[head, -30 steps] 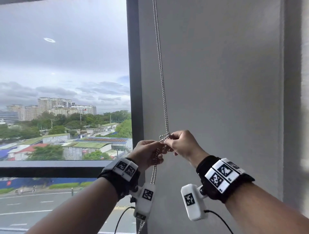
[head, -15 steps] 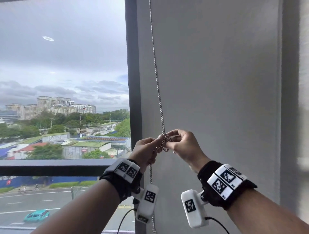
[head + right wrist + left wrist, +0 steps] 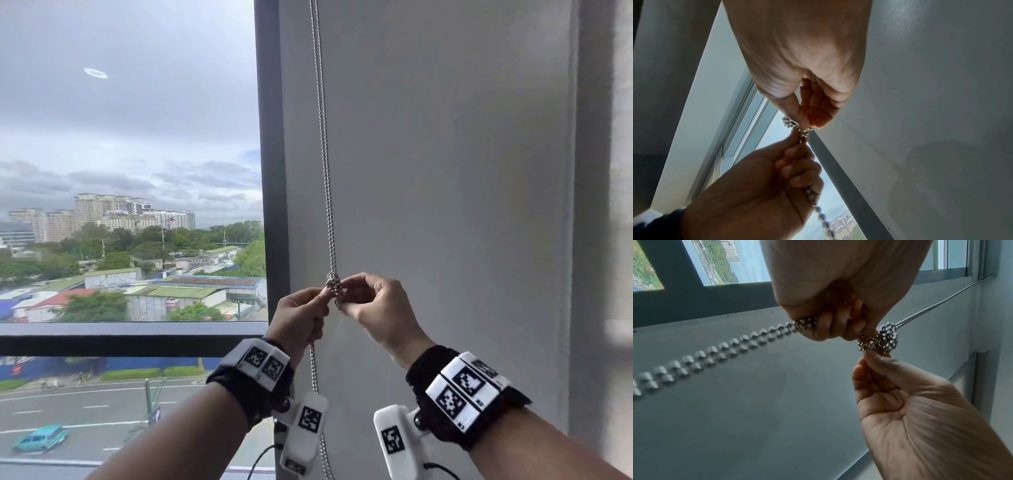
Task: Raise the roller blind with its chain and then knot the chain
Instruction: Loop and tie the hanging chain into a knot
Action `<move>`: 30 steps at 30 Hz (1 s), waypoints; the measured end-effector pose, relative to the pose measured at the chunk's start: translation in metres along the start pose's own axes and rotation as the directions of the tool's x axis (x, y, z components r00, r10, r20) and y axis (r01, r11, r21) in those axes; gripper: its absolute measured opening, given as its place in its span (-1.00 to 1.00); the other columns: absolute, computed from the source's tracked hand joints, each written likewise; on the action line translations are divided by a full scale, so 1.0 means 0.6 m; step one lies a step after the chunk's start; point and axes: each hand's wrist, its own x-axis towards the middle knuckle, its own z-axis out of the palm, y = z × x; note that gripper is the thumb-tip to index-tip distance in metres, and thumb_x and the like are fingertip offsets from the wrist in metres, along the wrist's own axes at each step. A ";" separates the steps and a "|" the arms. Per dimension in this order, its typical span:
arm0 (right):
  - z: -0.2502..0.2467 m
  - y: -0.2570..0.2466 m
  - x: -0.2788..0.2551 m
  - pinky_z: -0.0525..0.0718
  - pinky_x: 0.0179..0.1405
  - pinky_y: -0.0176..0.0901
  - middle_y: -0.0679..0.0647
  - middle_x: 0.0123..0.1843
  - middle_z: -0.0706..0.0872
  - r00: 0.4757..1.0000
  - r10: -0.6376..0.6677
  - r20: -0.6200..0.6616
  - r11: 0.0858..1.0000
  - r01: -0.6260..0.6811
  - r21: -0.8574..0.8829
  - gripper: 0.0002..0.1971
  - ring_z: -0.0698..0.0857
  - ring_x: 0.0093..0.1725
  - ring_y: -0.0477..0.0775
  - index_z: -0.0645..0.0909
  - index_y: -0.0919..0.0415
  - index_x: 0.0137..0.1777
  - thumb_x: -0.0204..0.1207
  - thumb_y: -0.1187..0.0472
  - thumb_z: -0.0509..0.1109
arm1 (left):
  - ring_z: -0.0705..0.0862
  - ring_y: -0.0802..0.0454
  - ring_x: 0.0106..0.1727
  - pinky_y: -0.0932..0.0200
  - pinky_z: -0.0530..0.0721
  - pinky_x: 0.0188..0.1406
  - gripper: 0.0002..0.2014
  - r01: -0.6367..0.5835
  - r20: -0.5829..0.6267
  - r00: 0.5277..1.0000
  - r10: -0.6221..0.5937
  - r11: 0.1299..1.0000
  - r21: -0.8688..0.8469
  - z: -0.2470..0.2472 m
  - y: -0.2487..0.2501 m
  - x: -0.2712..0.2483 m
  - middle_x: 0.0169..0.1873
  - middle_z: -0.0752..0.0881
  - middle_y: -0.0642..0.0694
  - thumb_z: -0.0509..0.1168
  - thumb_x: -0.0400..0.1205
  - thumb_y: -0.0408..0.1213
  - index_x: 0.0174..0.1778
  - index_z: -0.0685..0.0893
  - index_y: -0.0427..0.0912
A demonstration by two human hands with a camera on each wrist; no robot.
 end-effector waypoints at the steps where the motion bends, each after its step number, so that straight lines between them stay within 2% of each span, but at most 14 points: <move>1: 0.001 0.001 -0.001 0.79 -0.01 -0.10 0.02 -0.24 0.87 1.000 0.000 -0.007 1.000 0.000 0.008 -0.81 0.82 -0.22 -0.05 0.77 0.13 -0.10 0.30 0.33 0.63 | 0.27 0.17 -0.70 0.37 0.23 -0.70 -0.88 0.004 -0.001 1.000 -0.004 1.000 -0.021 0.001 -0.006 -0.004 -0.61 0.45 -0.03 0.34 0.57 -0.31 -0.24 0.69 -0.27; 5: 0.003 0.008 -0.002 0.78 -0.02 -0.12 0.06 -0.24 0.84 0.999 0.039 -0.021 0.999 -0.039 0.026 -0.82 0.78 -0.25 -0.05 0.78 0.16 -0.08 0.34 0.36 0.59 | 0.46 0.08 -0.63 0.27 0.48 -0.59 -0.88 0.034 0.007 0.999 -0.034 0.999 -0.034 0.002 -0.032 -0.017 -0.53 0.61 -0.13 0.34 0.57 -0.34 -0.23 0.70 -0.31; 8: 0.008 0.018 -0.004 0.74 -0.12 -0.18 0.01 -0.28 0.82 0.996 0.092 -0.009 0.996 -0.091 0.023 -0.89 0.73 -0.32 -0.11 0.79 0.18 -0.12 0.36 0.32 0.58 | 0.54 0.03 -0.57 0.20 0.60 -0.49 -0.87 0.033 -0.013 0.999 -0.034 0.997 -0.066 -0.002 -0.046 -0.020 -0.50 0.66 -0.16 0.32 0.59 -0.37 -0.19 0.72 -0.35; 11: 0.017 0.030 -0.005 0.64 -0.26 -0.27 -0.05 -0.38 0.80 0.991 0.133 0.019 0.991 -0.134 0.026 -0.97 0.69 -0.43 -0.21 0.81 0.20 -0.20 0.40 0.25 0.57 | 0.60 0.02 -0.55 0.16 0.67 -0.43 -0.84 0.020 -0.019 1.000 -0.020 0.999 -0.028 -0.005 -0.054 -0.014 -0.51 0.69 -0.17 0.31 0.59 -0.38 -0.14 0.72 -0.43; 16: 0.035 0.049 0.005 0.59 -0.37 -0.39 -0.05 -0.36 0.83 0.984 0.170 0.046 0.985 -0.171 0.023 -0.94 0.69 -0.46 -0.29 0.82 0.15 -0.23 0.45 0.21 0.56 | 0.63 0.05 -0.57 0.19 0.71 -0.42 -0.86 0.000 -0.049 0.999 0.001 1.000 0.012 -0.010 -0.079 -0.001 -0.53 0.69 -0.19 0.29 0.59 -0.46 -0.21 0.71 -0.45; 19: 0.047 0.066 0.013 0.63 -0.29 -0.34 0.06 -0.29 0.86 0.982 0.175 0.071 0.985 -0.175 -0.008 -0.91 0.72 -0.41 -0.19 0.83 0.21 -0.19 0.44 0.19 0.57 | 0.64 0.07 -0.56 0.23 0.71 -0.41 -0.86 -0.013 -0.078 0.997 0.017 0.999 0.050 -0.022 -0.096 0.010 -0.54 0.69 -0.18 0.28 0.58 -0.50 -0.25 0.71 -0.43; 23: 0.065 0.091 0.023 0.69 -0.23 -0.39 0.10 -0.27 0.86 0.981 0.168 0.096 0.985 -0.164 -0.051 -0.93 0.77 -0.32 -0.10 0.81 0.18 -0.22 0.44 0.21 0.58 | 0.67 0.10 -0.55 0.26 0.70 -0.41 -0.84 -0.008 -0.101 0.995 0.020 0.993 0.117 -0.045 -0.119 0.027 -0.57 0.72 -0.13 0.28 0.57 -0.53 -0.30 0.72 -0.36; 25: 0.081 0.107 0.030 0.76 -0.17 -0.24 0.12 -0.26 0.87 0.980 0.168 0.110 0.984 -0.160 -0.078 -0.93 0.81 -0.28 -0.02 0.79 0.12 -0.26 0.42 0.19 0.59 | 0.67 0.04 -0.49 0.21 0.67 -0.36 -0.86 -0.024 -0.110 0.993 0.044 0.984 0.175 -0.057 -0.132 0.036 -0.52 0.73 -0.19 0.31 0.56 -0.52 -0.29 0.73 -0.40; 27: 0.099 0.122 0.040 0.81 -0.13 -0.10 0.15 -0.24 0.87 0.976 0.181 0.122 0.980 -0.170 -0.102 -0.94 0.84 -0.23 0.07 0.80 0.14 -0.20 0.42 0.18 0.60 | 0.66 -0.06 -0.38 0.14 0.69 -0.27 -0.89 -0.028 -0.104 0.993 0.049 0.982 0.189 -0.068 -0.143 0.046 -0.40 0.72 -0.30 0.34 0.54 -0.52 -0.25 0.73 -0.48; 29: 0.119 0.138 0.053 0.82 -0.07 -0.09 0.11 -0.22 0.87 0.976 0.180 0.124 0.978 -0.164 -0.133 -0.87 0.83 -0.25 0.04 0.82 0.22 -0.10 0.43 0.17 0.59 | 0.62 0.04 -0.44 0.25 0.66 -0.36 -0.90 -0.023 -0.109 0.993 0.046 0.979 0.204 -0.078 -0.157 0.061 -0.45 0.71 -0.23 0.33 0.53 -0.54 -0.25 0.73 -0.50; 30: 0.125 0.145 0.057 0.81 -0.08 -0.17 0.08 -0.24 0.85 0.977 0.173 0.120 0.978 -0.156 -0.141 -0.85 0.80 -0.30 -0.03 0.82 0.25 -0.07 0.45 0.17 0.57 | 0.59 0.13 -0.50 0.33 0.60 -0.44 -0.89 -0.017 -0.112 0.993 0.043 0.975 0.224 -0.081 -0.163 0.066 -0.54 0.69 -0.15 0.33 0.54 -0.54 -0.26 0.73 -0.48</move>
